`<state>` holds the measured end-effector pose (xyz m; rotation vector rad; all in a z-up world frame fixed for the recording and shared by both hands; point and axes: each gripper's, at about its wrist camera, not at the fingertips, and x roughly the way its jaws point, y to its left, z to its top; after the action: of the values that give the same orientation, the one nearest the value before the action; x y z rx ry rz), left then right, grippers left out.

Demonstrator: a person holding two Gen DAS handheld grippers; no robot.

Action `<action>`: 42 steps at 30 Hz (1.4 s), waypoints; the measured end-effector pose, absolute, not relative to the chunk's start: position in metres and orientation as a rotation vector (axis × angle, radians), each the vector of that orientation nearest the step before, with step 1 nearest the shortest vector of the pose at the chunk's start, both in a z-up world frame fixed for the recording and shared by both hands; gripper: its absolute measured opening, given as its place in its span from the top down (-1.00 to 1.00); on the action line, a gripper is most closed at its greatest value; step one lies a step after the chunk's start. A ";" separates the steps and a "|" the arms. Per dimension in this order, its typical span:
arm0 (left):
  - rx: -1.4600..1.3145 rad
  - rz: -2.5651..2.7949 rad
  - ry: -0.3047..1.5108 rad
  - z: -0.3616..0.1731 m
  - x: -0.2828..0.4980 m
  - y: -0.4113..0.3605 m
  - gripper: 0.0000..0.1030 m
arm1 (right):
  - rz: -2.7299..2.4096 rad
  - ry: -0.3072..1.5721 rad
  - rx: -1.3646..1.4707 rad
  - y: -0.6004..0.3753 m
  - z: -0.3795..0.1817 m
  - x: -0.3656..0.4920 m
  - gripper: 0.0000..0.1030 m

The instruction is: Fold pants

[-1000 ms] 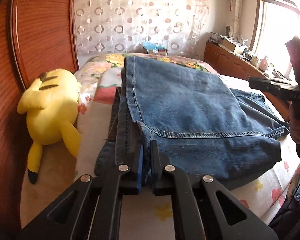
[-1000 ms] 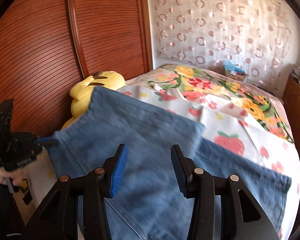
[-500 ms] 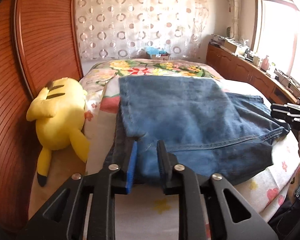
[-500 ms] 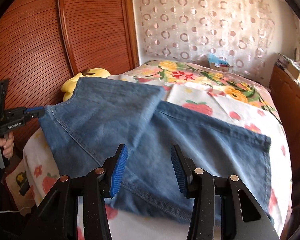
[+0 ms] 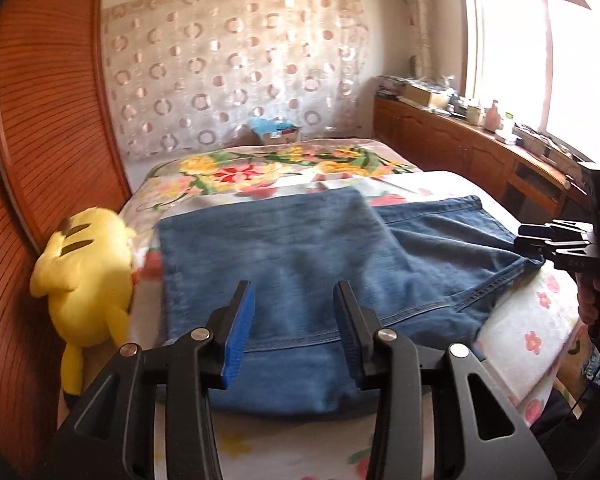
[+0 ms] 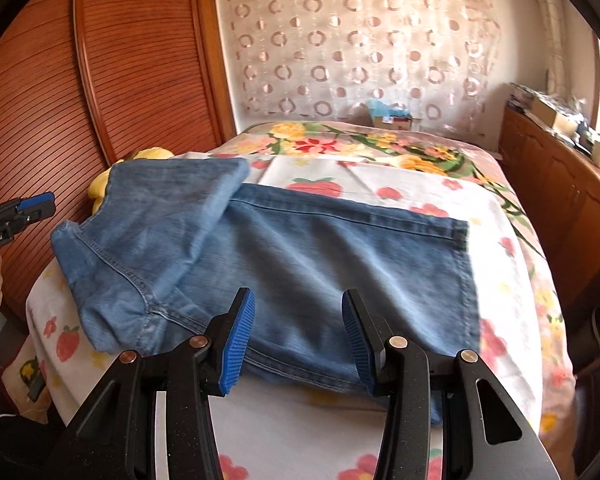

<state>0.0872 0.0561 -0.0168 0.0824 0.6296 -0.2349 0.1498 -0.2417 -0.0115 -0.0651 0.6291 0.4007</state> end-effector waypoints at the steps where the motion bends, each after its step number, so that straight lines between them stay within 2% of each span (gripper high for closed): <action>1: 0.085 -0.248 0.633 -0.018 0.090 0.050 0.13 | 0.392 0.629 -0.064 -0.247 -0.011 0.147 0.08; 5: 0.074 -0.285 0.632 -0.021 0.096 0.029 -0.50 | 0.357 0.635 -0.049 -0.273 -0.012 0.138 0.08; 18: 0.113 -0.350 0.670 -0.037 0.107 -0.027 -0.51 | 0.231 0.650 0.010 -0.347 -0.010 0.133 0.08; 30: 0.118 -0.355 0.743 -0.062 0.115 -0.040 -0.51 | 0.265 0.775 0.001 -0.358 -0.018 0.234 0.09; 31: 0.119 -0.354 0.748 -0.064 0.115 -0.039 -0.51 | 0.267 0.789 0.004 -0.359 -0.020 0.244 0.17; 37: 0.115 -0.354 0.762 -0.070 0.115 -0.037 -0.51 | 0.228 0.857 -0.045 -0.350 -0.028 0.292 0.30; 40: 0.112 -0.353 0.768 -0.073 0.114 -0.036 -0.51 | 0.247 0.868 -0.069 -0.349 -0.026 0.304 0.68; 42: 0.109 -0.350 0.771 -0.075 0.113 -0.034 -0.51 | 0.272 0.856 -0.083 -0.348 -0.021 0.306 0.78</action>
<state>0.1134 -0.0340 -0.0748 0.1090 0.7715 -0.3499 0.3059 -0.3477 -0.0207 -0.0831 0.8563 0.2724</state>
